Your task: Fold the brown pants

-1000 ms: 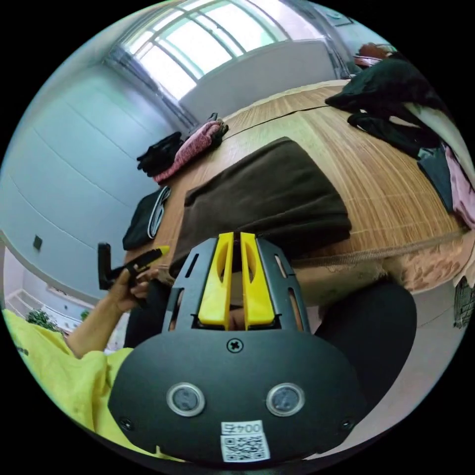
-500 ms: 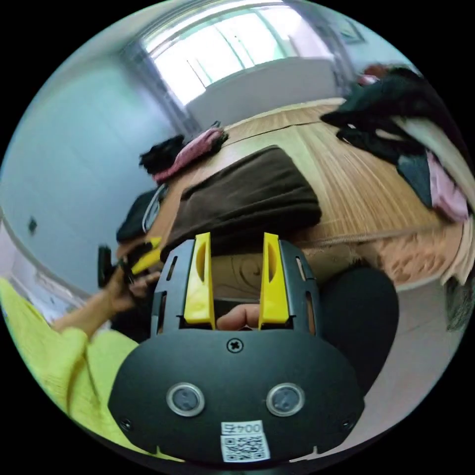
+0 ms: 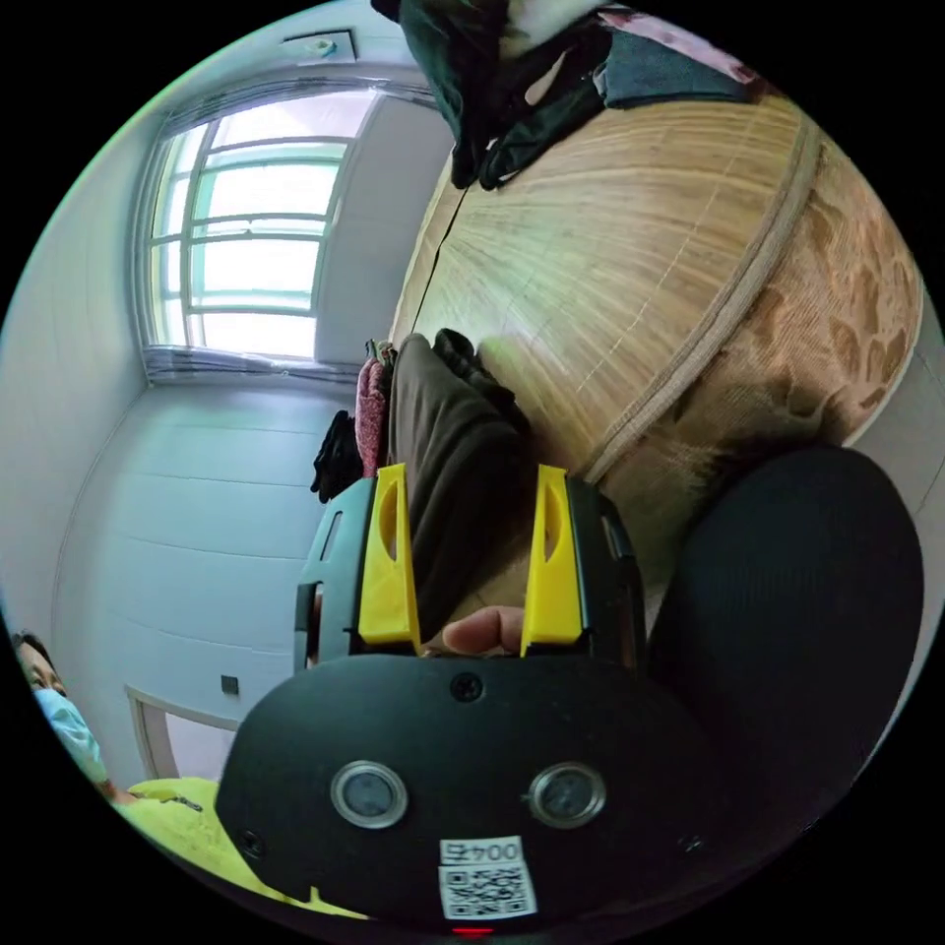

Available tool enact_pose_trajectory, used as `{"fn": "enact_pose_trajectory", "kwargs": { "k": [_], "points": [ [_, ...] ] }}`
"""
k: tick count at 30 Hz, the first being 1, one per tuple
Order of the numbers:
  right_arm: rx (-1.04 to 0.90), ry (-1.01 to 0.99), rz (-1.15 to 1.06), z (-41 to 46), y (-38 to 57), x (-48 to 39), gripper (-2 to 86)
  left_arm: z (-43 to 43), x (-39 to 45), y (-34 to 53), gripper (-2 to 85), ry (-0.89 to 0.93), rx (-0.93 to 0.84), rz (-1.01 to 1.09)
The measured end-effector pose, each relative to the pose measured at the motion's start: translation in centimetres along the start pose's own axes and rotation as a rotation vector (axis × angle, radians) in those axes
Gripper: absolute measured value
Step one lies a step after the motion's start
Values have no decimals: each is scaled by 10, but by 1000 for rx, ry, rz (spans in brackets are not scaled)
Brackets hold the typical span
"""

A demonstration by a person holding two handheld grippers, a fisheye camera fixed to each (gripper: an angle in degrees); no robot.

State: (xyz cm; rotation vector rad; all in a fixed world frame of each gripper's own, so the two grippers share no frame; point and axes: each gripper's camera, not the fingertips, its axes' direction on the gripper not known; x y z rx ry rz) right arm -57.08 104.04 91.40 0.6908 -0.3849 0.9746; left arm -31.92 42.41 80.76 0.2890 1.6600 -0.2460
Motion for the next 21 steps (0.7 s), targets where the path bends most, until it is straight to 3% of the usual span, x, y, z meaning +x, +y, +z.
{"fn": "enact_pose_trajectory", "kwargs": {
  "k": [6, 10, 15, 21],
  "points": [
    [-144, -94, 35, 48, 37, 16, 161, 2, -17, -5, 163, 99, 36, -62],
    [-208, -171, 151, 74, 45, 28, 167, 2, -30, -19, 100, 103, -24, -181],
    [-239, -148, 175, 83, 46, 21, 191, -9, -34, -47, 70, 330, -68, -425],
    [-227, -213, 243, 83, 76, 42, 192, -19, -14, -67, 64, 365, -72, -481]
  ]
}}
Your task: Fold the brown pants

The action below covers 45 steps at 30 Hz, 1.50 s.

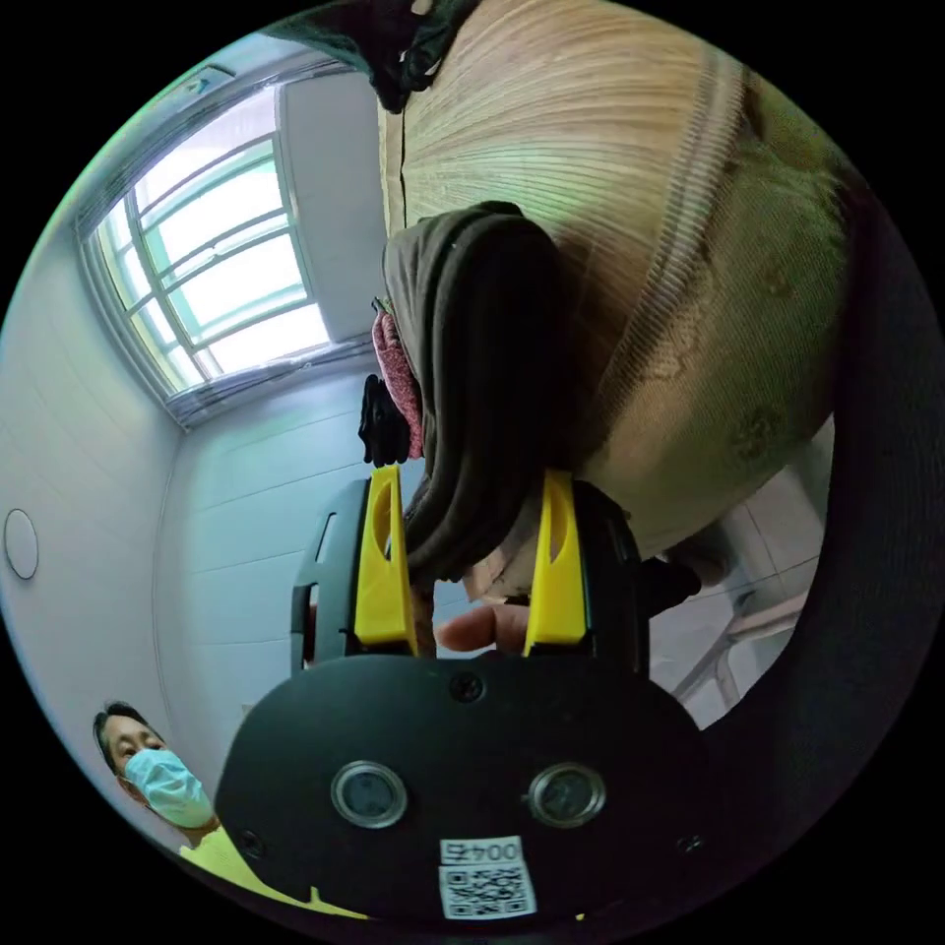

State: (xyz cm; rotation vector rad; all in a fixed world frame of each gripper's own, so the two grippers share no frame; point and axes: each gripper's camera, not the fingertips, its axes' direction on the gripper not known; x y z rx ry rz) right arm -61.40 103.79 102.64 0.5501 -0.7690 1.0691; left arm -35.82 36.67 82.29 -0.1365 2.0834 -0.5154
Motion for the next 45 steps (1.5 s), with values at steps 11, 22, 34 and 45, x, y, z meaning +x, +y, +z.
{"fn": "enact_pose_trajectory", "kwargs": {
  "k": [11, 22, 34, 45],
  "points": [
    [60, -286, 38, 51, 27, 38, 228, 4, 23, 4, 62, 27, 9, 4],
    [20, -171, 136, 86, 20, 43, 118, 4, -21, 18, 65, 46, -2, 4],
    [119, -54, 239, 109, 63, 24, 88, -5, -67, 28, 75, 9, -24, 94],
    [68, -129, 358, 279, 141, 1, 65, -99, -57, 43, 65, -148, 245, 268]
  ]
}}
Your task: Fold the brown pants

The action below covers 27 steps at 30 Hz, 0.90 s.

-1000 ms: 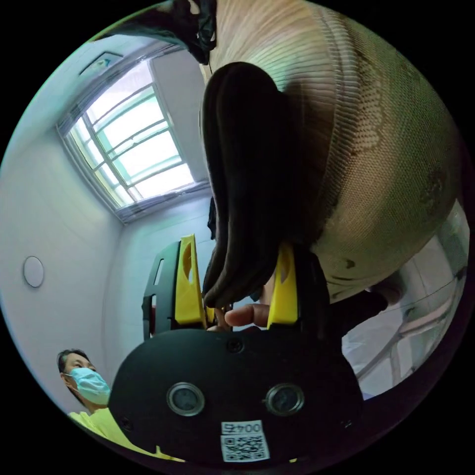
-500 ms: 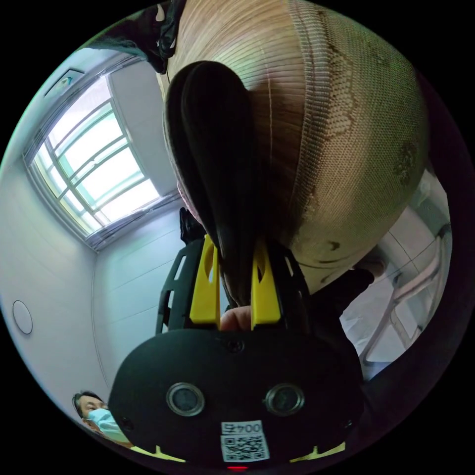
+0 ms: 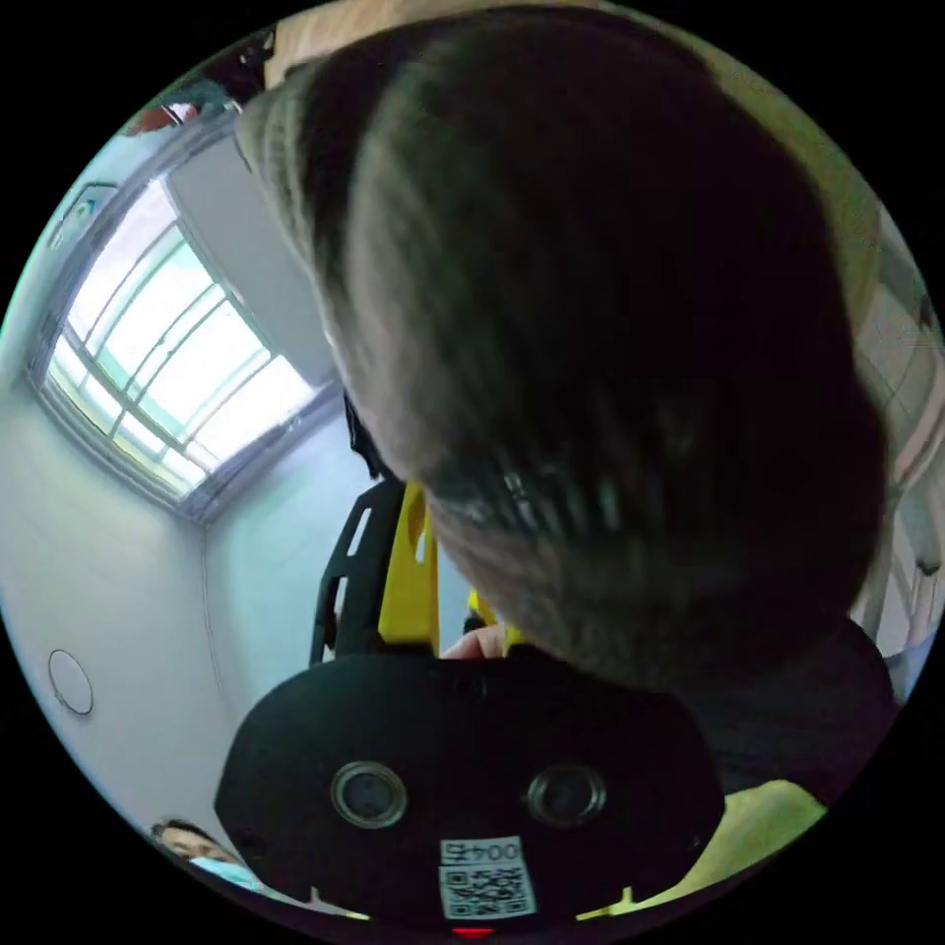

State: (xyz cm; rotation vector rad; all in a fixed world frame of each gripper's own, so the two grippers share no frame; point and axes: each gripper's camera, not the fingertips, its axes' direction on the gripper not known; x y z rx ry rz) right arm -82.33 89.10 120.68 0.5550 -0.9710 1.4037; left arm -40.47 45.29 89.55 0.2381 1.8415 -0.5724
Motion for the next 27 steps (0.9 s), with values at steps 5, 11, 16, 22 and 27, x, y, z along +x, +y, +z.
{"fn": "enact_pose_trajectory", "kwargs": {
  "k": [5, 11, 16, 22, 27],
  "points": [
    [-600, -49, -35, 25, 34, 11, 5, 6, -14, 22, 77, 34, 2, -2],
    [-311, 438, -861, -89, 33, -117, 64, 39, -2, 40, 105, 35, -59, 76],
    [-150, 320, -836, -144, -19, -96, 149, 63, 8, 56, 141, 81, -87, 125],
    [-93, 252, -674, -127, -37, -42, 190, 80, -9, 70, 171, 148, -106, 37],
    [-158, 260, -679, -92, -20, -32, 202, 86, -11, 69, 192, 163, -124, 42]
  ]
}}
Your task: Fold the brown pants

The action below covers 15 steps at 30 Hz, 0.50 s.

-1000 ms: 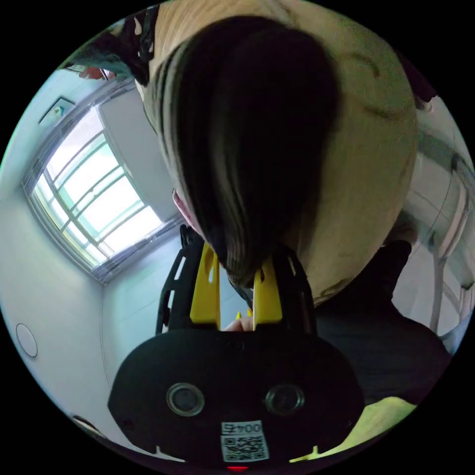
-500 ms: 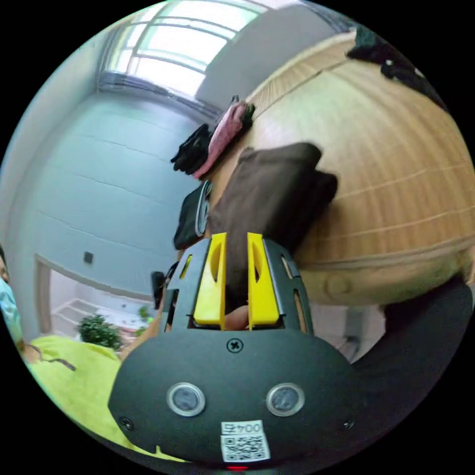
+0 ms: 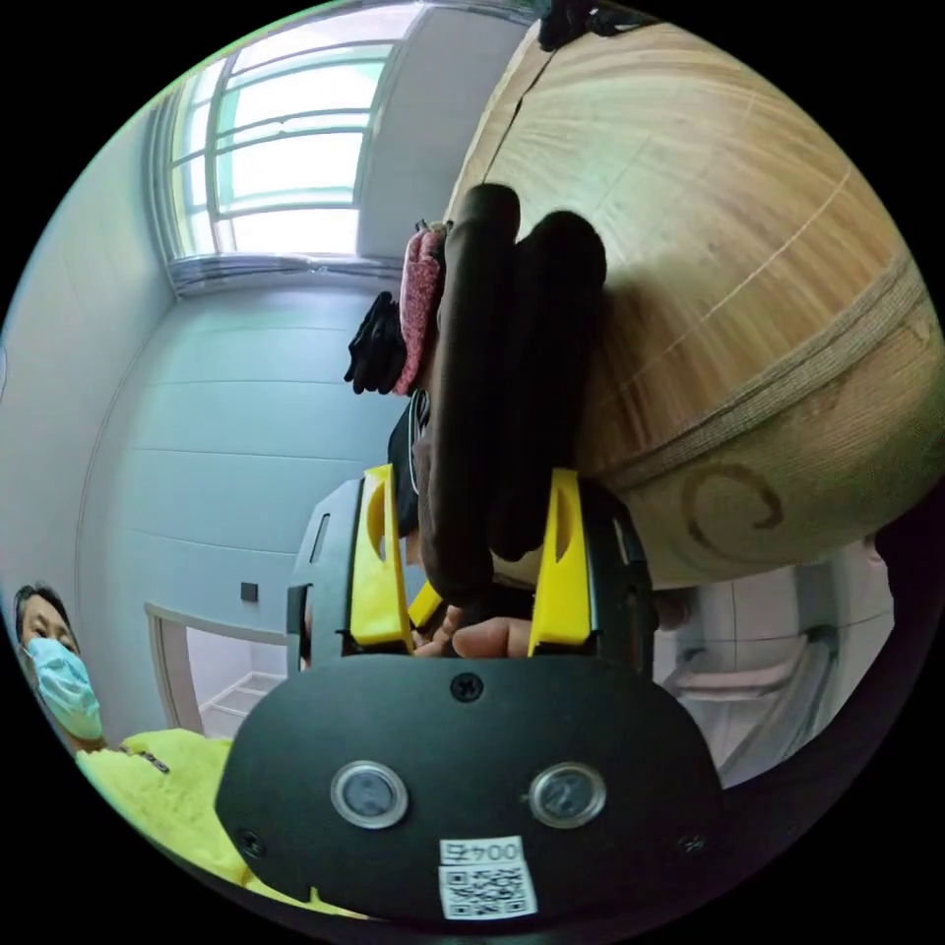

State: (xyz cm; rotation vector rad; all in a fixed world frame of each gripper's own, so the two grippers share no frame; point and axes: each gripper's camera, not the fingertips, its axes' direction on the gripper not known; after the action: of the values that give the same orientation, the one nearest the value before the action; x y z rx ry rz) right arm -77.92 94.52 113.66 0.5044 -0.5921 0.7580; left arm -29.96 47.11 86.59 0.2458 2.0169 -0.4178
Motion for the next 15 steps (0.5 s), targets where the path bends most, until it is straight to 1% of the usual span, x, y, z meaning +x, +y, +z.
{"fn": "enact_pose_trajectory", "kwargs": {
  "k": [3, 4, 5, 9, 10, 13, 15],
  "points": [
    [-77, 32, 52, 24, -5, -2, 158, 3, -3, -5, 207, -11, -20, -13],
    [-101, 45, 133, 27, -10, 2, 128, 3, -6, -6, 213, -5, -19, -32],
    [-133, 11, 233, 32, -14, 5, 120, 3, -7, -7, 216, -1, -18, -43],
    [-107, -75, 359, 41, -16, -26, 111, 0, -13, -16, 236, 66, -23, -104],
    [-102, -92, 395, 45, -17, -33, 110, -2, -19, -19, 240, 118, -1, -146],
    [-87, -98, 461, 54, -19, -41, 110, -5, -27, -30, 246, 208, 16, -197],
    [-94, -88, 466, 59, -18, -41, 110, -6, -26, -37, 248, 236, 25, -200]
  ]
}}
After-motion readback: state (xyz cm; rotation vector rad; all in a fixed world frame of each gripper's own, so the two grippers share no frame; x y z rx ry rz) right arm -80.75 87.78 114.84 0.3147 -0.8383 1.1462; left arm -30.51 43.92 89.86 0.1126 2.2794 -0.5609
